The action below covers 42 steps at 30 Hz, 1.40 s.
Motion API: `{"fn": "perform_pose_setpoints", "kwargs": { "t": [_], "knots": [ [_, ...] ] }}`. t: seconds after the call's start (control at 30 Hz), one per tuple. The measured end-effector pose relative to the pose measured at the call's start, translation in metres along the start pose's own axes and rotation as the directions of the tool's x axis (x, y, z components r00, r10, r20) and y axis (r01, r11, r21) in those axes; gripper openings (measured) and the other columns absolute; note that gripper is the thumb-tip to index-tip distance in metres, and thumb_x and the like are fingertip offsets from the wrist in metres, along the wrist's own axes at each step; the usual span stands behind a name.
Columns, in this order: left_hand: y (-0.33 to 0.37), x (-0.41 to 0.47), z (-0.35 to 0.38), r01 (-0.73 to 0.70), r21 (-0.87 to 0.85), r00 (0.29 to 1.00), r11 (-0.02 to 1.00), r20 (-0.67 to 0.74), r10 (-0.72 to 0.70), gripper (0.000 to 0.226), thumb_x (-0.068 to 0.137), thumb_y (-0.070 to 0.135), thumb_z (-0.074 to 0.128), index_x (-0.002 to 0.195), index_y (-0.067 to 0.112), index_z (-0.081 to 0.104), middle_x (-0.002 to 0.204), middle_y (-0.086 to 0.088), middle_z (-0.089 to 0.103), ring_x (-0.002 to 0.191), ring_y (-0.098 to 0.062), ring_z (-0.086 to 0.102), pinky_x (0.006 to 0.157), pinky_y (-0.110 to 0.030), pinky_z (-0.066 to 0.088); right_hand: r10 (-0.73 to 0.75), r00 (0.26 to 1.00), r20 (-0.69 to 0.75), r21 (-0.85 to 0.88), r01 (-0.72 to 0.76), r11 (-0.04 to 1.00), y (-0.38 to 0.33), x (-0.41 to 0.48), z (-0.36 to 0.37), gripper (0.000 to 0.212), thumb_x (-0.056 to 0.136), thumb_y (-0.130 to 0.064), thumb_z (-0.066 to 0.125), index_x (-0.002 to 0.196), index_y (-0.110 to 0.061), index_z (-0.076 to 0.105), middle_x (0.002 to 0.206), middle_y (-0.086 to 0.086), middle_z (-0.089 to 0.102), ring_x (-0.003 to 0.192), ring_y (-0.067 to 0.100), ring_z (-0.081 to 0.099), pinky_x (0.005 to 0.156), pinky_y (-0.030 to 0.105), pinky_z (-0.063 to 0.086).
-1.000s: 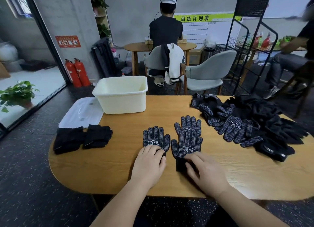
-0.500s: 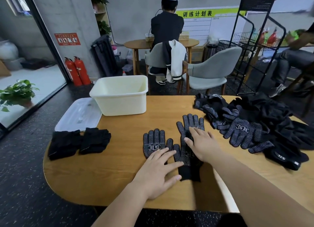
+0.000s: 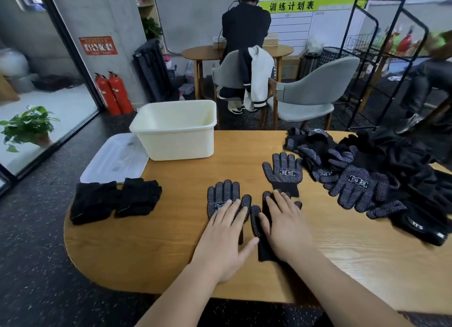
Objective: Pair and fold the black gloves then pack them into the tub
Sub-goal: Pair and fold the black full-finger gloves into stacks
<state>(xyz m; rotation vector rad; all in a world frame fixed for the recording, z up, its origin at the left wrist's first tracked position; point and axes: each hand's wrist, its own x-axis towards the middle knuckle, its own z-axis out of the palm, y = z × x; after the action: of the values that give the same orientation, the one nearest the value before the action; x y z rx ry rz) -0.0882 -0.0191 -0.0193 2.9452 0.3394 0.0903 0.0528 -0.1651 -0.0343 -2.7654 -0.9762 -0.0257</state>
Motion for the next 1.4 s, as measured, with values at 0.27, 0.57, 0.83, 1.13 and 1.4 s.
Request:
{"fn": "perform_pose_setpoints", "kwargs": {
  "t": [0.27,0.57,0.83,1.13,1.4],
  "knots": [
    [0.002,-0.001,0.001,0.046,0.096,0.998,0.994,0.045,-0.050,0.083,0.104,0.074,0.007,0.170,0.024,-0.001,0.176,0.005,-0.014,0.160,-0.012,-0.021,0.132,-0.039,-0.008,0.008,1.000,-0.002,-0.087,-0.008,0.996,-0.002,-0.032,-0.022,0.082,0.102,-0.065,0.001,0.162,-0.023,0.037,0.173,0.002,0.025,0.161,0.024,0.016,0.129,0.044,0.017],
    [0.008,-0.015,0.000,0.038,0.078,0.997,0.996,-0.075,-0.032,0.063,0.110,0.057,0.015,0.164,0.030,0.033,0.171,0.011,0.030,0.157,-0.011,0.019,0.129,-0.035,0.015,-0.037,0.994,0.106,-0.064,0.044,0.997,0.001,-0.066,-0.017,0.094,0.090,-0.072,-0.014,0.168,-0.026,0.009,0.176,0.000,-0.006,0.162,0.020,-0.013,0.131,0.042,0.000],
    [0.004,-0.021,0.010,0.127,0.041,0.989,0.991,0.068,-0.129,0.070,0.110,0.061,0.011,0.169,0.027,-0.006,0.175,0.003,-0.021,0.160,-0.019,-0.024,0.132,-0.043,-0.008,-0.023,0.988,0.155,-0.043,0.030,0.999,-0.008,-0.064,-0.009,0.082,0.098,-0.069,-0.003,0.168,-0.027,-0.004,0.174,-0.003,-0.017,0.160,0.020,-0.021,0.131,0.044,-0.007],
    [0.002,-0.046,0.008,0.074,-0.021,0.997,0.997,-0.035,-0.074,0.067,0.110,0.059,0.013,0.169,0.029,0.004,0.176,0.008,-0.011,0.161,-0.013,-0.021,0.133,-0.041,-0.003,-0.157,0.982,-0.100,0.096,0.167,0.981,-0.002,-0.081,-0.013,0.058,0.111,-0.052,0.025,0.162,-0.027,0.034,0.173,-0.008,0.020,0.162,0.016,0.008,0.131,0.042,0.013],
    [-0.003,-0.060,0.016,0.037,-0.162,0.942,0.986,-0.323,-0.089,0.029,0.098,0.048,0.049,0.112,0.033,0.070,0.111,0.021,0.049,0.113,-0.007,0.046,0.099,-0.032,0.042,-0.283,0.891,-0.354,0.037,0.316,0.948,0.005,-0.104,-0.006,0.019,0.096,-0.033,0.061,0.110,-0.026,0.073,0.113,-0.010,0.063,0.102,0.020,0.058,0.085,0.035,0.046]
  ]
}}
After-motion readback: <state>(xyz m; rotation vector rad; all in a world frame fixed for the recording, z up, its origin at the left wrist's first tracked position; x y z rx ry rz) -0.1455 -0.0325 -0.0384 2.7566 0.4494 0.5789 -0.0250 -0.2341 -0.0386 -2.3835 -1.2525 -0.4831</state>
